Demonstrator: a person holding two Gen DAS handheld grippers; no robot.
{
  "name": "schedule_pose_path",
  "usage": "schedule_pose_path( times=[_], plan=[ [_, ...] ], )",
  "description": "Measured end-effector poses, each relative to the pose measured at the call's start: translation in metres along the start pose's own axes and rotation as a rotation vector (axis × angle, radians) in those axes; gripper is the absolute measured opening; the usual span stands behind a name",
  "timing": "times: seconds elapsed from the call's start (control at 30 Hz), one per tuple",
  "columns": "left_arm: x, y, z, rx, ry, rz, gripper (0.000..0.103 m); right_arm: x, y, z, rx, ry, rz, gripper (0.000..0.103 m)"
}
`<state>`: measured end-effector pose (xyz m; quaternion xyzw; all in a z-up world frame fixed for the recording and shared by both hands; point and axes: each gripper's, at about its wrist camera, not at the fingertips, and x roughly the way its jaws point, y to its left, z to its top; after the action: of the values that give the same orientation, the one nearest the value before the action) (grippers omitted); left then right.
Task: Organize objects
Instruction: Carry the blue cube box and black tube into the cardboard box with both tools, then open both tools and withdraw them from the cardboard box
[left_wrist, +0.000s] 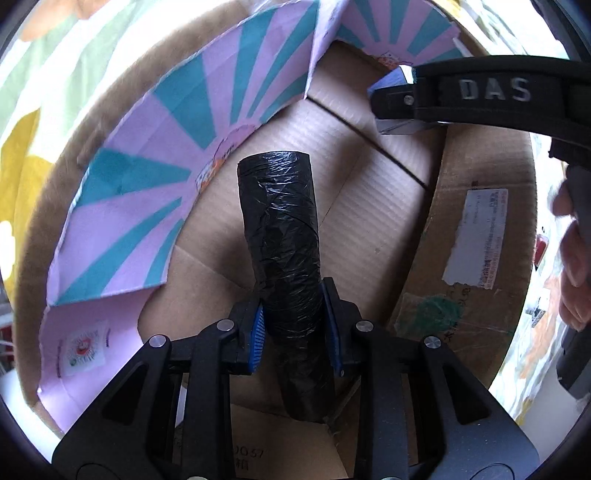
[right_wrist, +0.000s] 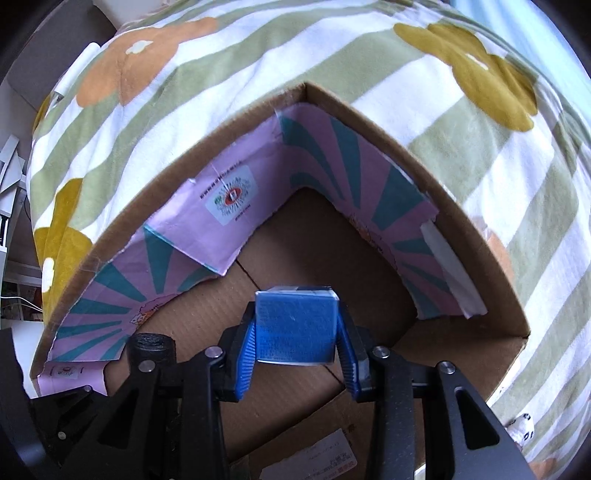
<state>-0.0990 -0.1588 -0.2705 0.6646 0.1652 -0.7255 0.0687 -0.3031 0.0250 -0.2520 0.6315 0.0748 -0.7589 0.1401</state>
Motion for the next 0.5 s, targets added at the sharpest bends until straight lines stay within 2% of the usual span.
schedule_pose_path(
  times=[0.03,0.07,0.1,0.13,0.17,0.5],
  plan=[
    [-0.003,-0.003,0.001,0.013,-0.014,0.009,0.029,-0.002,0.0,0.001,-0.006,-0.008,0.01,0.059],
    [-0.005,-0.004,0.001,0.021,-0.021,0.004,0.056,-0.003,-0.001,0.001,-0.009,-0.005,0.016,0.091],
    [-0.007,-0.006,0.003,0.021,-0.022,-0.003,0.084,-0.002,-0.002,0.002,-0.009,0.003,0.022,0.101],
    [-0.009,-0.007,0.003,0.016,-0.031,-0.033,0.103,-0.004,-0.002,0.003,-0.015,-0.003,0.032,0.103],
    [-0.01,-0.008,0.003,0.011,-0.037,-0.052,0.103,-0.006,-0.001,0.004,-0.02,-0.007,0.038,0.103],
    [-0.004,-0.016,-0.003,-0.003,-0.024,-0.047,0.103,-0.007,0.0,0.001,-0.03,0.005,0.045,0.103]
  ],
)
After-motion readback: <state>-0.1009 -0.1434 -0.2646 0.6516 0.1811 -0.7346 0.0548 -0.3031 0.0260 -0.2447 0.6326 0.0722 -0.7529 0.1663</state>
